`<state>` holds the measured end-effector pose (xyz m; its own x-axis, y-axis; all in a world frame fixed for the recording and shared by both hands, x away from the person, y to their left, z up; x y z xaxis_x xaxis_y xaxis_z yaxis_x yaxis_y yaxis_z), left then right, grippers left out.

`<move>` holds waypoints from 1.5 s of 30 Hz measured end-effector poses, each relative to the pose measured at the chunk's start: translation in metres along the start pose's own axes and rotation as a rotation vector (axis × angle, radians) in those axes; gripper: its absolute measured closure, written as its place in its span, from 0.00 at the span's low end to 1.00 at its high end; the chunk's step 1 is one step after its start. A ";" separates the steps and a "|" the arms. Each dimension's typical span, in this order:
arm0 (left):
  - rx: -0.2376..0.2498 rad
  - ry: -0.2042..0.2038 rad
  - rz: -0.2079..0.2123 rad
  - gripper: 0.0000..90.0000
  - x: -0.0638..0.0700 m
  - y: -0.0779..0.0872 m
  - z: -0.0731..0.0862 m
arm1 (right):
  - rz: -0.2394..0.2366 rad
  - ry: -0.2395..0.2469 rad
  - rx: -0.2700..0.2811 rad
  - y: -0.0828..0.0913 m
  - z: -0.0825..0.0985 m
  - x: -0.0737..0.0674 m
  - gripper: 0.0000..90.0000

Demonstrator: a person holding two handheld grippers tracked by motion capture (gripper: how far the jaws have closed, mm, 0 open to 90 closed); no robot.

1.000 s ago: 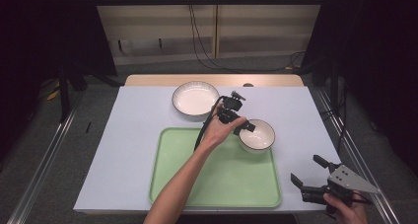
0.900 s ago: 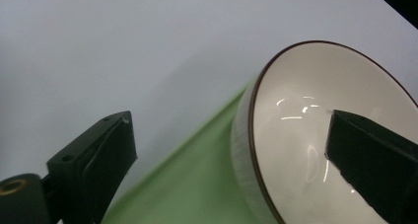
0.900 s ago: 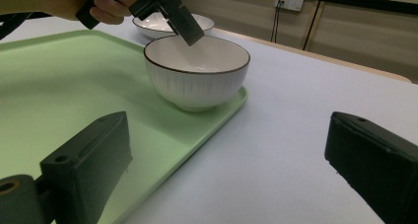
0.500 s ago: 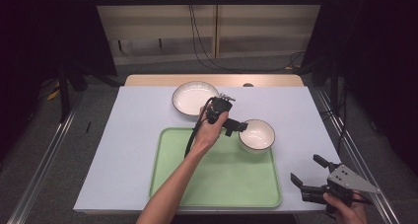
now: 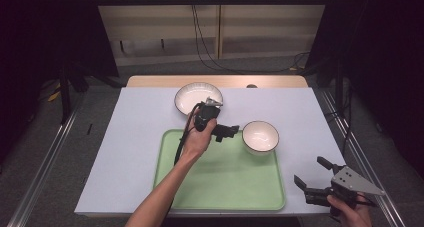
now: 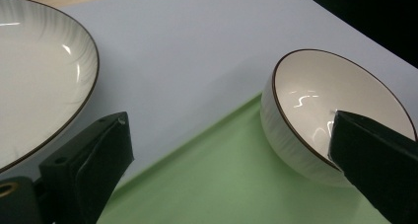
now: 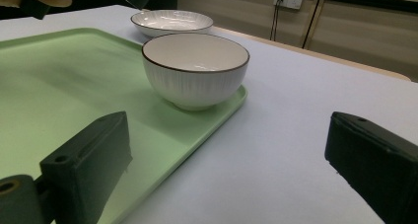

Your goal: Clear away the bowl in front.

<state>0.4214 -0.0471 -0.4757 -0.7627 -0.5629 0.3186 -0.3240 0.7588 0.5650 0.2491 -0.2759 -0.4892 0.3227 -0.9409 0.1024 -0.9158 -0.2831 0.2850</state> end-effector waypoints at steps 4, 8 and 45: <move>0.029 -0.016 -0.011 0.03 0.006 0.008 0.003 | 0.002 0.002 0.003 0.000 -0.001 0.000 0.03; 0.051 -0.017 0.002 0.03 0.008 0.020 0.008 | -0.003 -0.002 0.004 0.000 -0.001 0.000 0.03; 0.177 0.077 -0.129 0.04 -0.022 0.138 0.084 | 0.004 -0.008 -0.003 -0.001 -0.001 0.000 0.03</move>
<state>0.3469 0.0978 -0.4684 -0.6656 -0.6773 0.3135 -0.5144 0.7206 0.4648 0.2506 -0.2753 -0.4889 0.3172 -0.9435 0.0955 -0.9163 -0.2790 0.2873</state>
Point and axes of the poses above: each handheld gripper's, and its own axes: y roughly backward along the jaws, z roughly out of its underside, x roughly to its right, the point moved 10 cm from there along -y, roughly forward along the jaws, and after that the axes turned 9 degrees about z, right-handed, at the moved point
